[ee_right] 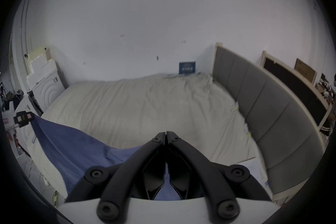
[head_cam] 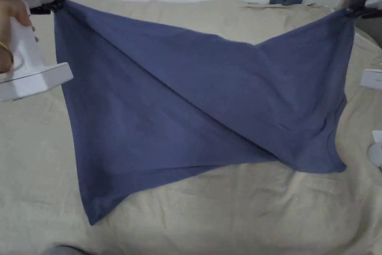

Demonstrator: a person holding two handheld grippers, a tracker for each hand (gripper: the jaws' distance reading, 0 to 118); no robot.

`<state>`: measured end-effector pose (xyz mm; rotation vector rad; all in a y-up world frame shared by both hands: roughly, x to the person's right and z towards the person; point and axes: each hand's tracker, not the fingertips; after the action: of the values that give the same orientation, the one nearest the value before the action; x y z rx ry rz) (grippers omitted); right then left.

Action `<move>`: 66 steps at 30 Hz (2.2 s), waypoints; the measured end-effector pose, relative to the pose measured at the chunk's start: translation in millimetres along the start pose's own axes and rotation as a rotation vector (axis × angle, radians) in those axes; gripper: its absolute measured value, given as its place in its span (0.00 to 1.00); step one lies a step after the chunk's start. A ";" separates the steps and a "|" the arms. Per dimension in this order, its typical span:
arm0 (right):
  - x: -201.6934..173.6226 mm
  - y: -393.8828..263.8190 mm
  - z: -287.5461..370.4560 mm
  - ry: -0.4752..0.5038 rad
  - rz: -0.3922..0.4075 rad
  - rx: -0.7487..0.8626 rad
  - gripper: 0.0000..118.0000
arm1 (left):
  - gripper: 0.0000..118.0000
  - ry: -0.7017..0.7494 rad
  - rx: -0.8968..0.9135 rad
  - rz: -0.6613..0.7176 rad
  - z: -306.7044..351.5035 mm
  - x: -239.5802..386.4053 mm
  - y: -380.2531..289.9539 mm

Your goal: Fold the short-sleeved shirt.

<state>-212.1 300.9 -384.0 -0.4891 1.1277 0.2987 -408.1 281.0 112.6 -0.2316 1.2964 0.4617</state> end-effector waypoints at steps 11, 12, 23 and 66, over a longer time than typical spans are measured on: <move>-13.6 106.6 31.1 -0.167 0.128 0.189 0.00 | 0.00 0.082 0.149 -0.064 5.9 37.4 111.7; -17.9 117.0 29.4 -0.187 0.149 0.208 0.00 | 0.00 0.088 0.165 -0.073 3.0 43.1 121.2; -41.5 238.8 -29.8 -0.332 0.199 0.318 0.00 | 0.00 0.238 0.263 -0.223 -66.3 100.9 195.9; 7.6 -83.3 -210.0 -0.253 -0.055 -0.239 0.00 | 0.00 0.239 -0.230 -0.350 -189.0 67.5 -105.1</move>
<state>-335.3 121.1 -444.0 -0.6725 0.8346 0.4378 -511.5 122.3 -11.7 -0.7122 1.3991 0.2870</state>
